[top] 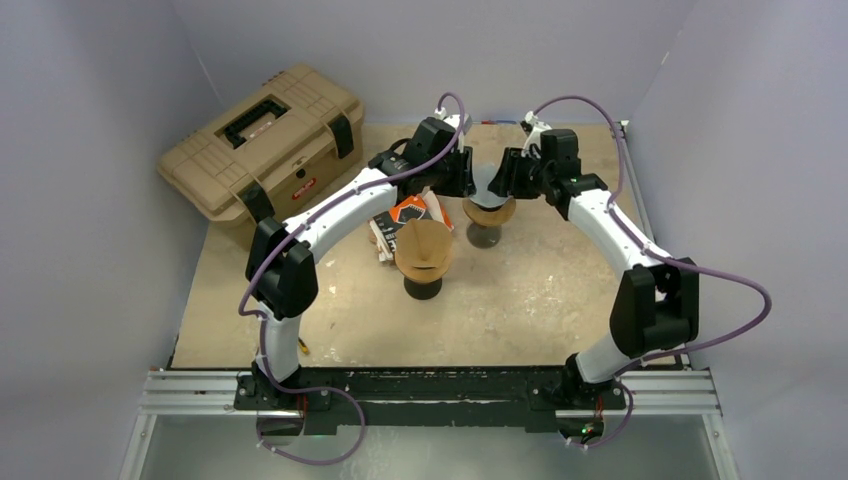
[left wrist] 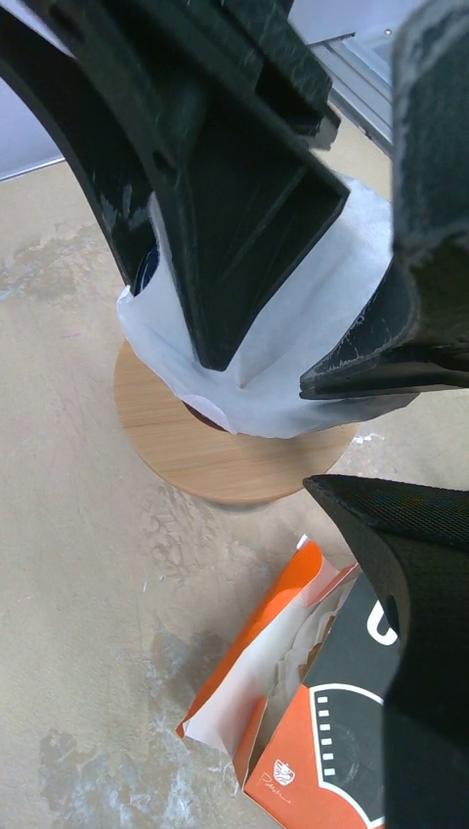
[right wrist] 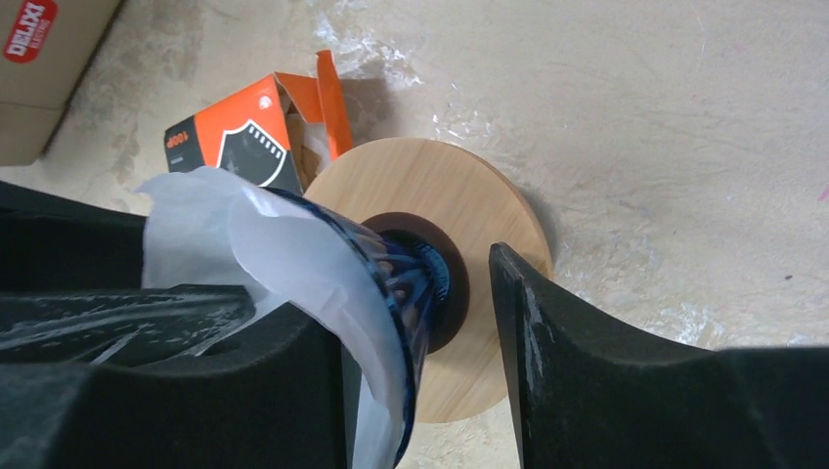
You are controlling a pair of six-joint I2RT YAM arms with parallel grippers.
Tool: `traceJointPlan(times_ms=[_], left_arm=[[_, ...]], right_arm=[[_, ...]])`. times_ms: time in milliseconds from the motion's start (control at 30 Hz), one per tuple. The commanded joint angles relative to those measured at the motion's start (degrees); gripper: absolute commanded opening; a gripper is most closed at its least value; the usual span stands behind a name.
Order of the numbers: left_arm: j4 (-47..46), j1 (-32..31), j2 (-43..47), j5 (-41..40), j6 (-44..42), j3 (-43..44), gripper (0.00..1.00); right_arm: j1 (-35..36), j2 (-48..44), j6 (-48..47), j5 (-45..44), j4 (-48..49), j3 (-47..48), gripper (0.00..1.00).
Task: Place the coffee filter in the dripper
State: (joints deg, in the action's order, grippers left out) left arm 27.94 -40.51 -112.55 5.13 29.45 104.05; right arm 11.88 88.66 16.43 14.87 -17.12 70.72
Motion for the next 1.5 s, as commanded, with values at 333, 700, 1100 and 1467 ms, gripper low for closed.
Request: traceJointPlan(times_ms=[333, 700, 1100, 1467], left_arm=[[-1.05, 0.48, 0.51, 1.43, 0.65, 2.44, 0.43], [-2.03, 0.71, 0.78, 3.26, 0.93, 2.27, 0.51], [-2.92, 0.94, 2.6, 2.6, 0.96, 1.41, 0.65], [-7.75, 1.63, 8.73, 1.66, 1.34, -4.23, 0.78]], right_arm=[[0.16, 1.81, -1.26, -3.49, 1.17, 0.48, 0.28], [0.06, 0.15, -1.4, -2.39, -1.49, 1.37, 0.47], [0.0, -4.33, -0.1, -5.31, -3.27, 3.35, 0.71], [-2.41, -11.15, 1.55, -1.79, -2.6, 2.67, 0.82]])
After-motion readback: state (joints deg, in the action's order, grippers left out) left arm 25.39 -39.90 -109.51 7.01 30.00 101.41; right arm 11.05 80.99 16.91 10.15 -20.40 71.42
